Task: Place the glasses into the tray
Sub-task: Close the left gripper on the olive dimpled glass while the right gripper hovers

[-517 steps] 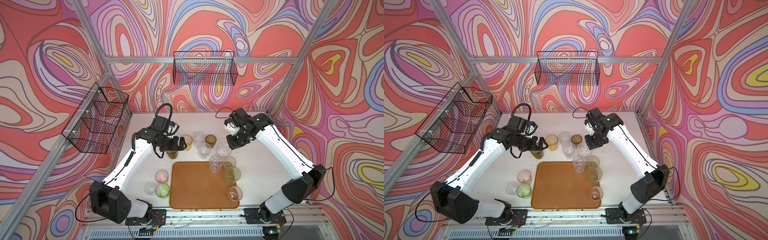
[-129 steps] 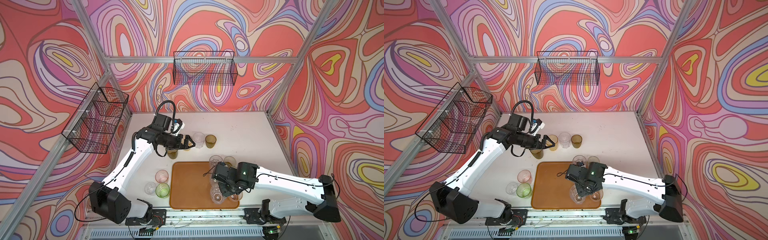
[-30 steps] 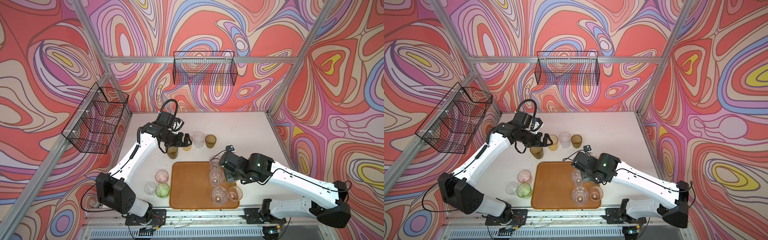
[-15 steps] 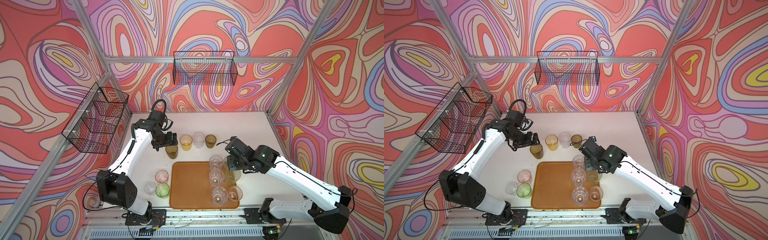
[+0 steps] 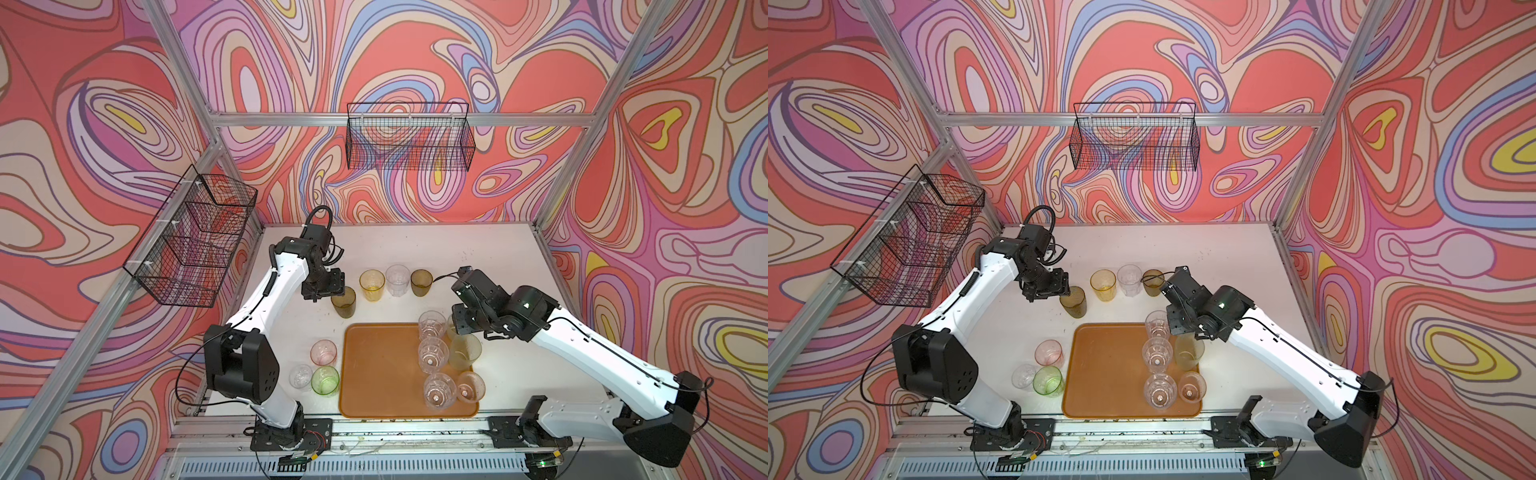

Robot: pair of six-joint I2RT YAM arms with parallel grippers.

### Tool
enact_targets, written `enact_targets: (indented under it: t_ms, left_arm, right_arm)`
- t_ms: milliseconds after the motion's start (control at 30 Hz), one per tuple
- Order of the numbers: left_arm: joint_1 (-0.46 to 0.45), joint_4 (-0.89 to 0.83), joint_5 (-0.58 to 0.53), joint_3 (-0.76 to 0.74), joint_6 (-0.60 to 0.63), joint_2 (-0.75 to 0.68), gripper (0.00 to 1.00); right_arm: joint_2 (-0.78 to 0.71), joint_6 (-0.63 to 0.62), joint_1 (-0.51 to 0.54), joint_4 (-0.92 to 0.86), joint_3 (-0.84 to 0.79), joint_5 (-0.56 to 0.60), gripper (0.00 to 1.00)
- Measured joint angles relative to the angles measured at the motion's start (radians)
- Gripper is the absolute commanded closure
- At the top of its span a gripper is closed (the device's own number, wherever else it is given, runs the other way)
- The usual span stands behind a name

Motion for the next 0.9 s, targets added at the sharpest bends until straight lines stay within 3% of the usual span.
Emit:
enact_targets:
  t_ms: [133,567,833,900]
  left_arm:
    - [0.001,0.002,-0.016,0.000,0.000,0.038,0.42]
    - [0.011,0.019,-0.036,0.002,0.000,0.129,0.51]
    - [0.014,0.047,-0.035,0.005,-0.002,0.154,0.63]
    - [0.014,0.053,-0.036,0.005,-0.004,0.164,0.71]
  right_arm:
    - [0.006,-0.006,0.000,0.005,0.003,-0.019,0.57]
    - [-0.035,-0.008,-0.008,0.000,0.005,-0.055,0.51]
    - [-0.036,-0.005,-0.008,-0.007,0.005,-0.055,0.49]
    - [-0.038,-0.003,-0.008,-0.007,0.005,-0.055,0.49]
